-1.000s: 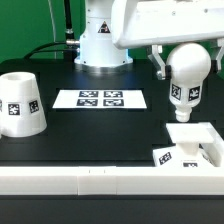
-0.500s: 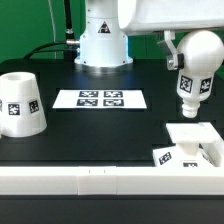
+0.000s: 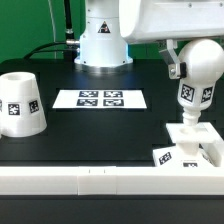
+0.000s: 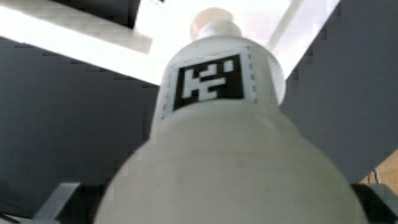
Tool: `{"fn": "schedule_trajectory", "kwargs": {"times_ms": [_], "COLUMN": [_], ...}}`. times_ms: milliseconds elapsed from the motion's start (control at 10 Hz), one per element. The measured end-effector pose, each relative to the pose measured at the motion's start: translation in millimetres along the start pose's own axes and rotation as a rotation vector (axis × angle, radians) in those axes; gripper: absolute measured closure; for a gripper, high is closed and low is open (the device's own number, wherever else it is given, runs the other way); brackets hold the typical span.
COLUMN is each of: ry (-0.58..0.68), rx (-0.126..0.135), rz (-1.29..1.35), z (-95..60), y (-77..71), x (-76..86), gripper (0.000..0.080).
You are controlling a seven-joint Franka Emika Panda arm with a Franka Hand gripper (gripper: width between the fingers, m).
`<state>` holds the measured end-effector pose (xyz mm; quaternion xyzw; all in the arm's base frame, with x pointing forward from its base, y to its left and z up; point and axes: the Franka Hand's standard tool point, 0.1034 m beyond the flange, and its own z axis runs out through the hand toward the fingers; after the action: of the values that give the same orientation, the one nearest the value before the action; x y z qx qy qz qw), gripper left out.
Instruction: Assemble lamp
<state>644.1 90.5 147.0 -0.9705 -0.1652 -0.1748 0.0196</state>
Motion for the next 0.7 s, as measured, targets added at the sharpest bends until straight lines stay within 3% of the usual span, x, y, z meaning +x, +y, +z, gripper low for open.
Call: {"fn": "schedule_trajectory", "kwargs": {"times_ms": [700], "ry": [-0.020], "rx": [0.006], "rz": [0.005], "z": [14.2], "y": [-1.3], "x": [-9.5], "gripper": [0.0222]}}
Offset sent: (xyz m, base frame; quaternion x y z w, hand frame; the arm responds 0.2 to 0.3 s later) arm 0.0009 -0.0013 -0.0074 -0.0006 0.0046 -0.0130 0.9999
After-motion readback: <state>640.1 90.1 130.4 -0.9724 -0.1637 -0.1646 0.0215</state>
